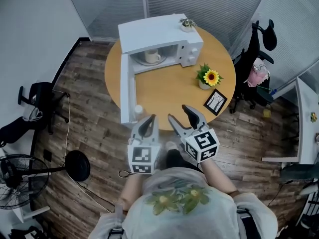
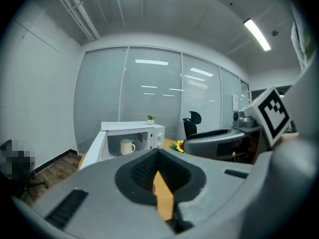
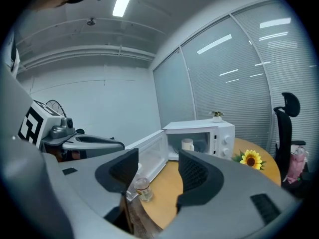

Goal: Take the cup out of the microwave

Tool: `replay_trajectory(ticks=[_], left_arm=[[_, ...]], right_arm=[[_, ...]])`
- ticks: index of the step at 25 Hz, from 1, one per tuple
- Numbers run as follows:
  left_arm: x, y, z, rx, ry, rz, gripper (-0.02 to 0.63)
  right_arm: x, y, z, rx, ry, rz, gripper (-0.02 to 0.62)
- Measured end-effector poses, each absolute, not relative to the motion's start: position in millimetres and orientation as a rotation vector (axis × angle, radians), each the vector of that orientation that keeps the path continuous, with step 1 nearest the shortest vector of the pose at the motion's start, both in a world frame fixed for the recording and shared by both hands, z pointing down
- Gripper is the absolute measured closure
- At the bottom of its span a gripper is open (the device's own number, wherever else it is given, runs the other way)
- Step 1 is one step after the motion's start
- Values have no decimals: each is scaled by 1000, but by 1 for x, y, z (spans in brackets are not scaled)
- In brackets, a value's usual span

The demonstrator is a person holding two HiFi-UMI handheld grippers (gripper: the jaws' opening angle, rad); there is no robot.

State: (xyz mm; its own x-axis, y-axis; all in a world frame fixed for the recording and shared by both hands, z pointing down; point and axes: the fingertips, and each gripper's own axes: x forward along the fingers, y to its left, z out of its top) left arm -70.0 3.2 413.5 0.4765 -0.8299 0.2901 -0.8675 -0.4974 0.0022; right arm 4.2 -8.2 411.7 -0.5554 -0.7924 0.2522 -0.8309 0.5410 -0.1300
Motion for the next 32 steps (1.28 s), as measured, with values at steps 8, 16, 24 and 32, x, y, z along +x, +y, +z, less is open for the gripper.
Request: replay_trajectory(ticks=[8, 16, 24, 32], left_arm=[[-52, -32, 425, 2533, -1497, 394, 603], [-47, -74, 431, 2444, -1582, 380, 601], [-41, -105, 439, 2362, -1664, 369, 602], [-40, -112, 447, 2278, -1700, 357, 602]], right_arm=[[15, -59, 424, 1328, -2615, 382, 351], [21, -120, 432, 1208, -2649, 389, 350], [21, -185, 450, 1085, -2654, 361, 351], [12, -243, 469, 1021, -2584, 296, 351]])
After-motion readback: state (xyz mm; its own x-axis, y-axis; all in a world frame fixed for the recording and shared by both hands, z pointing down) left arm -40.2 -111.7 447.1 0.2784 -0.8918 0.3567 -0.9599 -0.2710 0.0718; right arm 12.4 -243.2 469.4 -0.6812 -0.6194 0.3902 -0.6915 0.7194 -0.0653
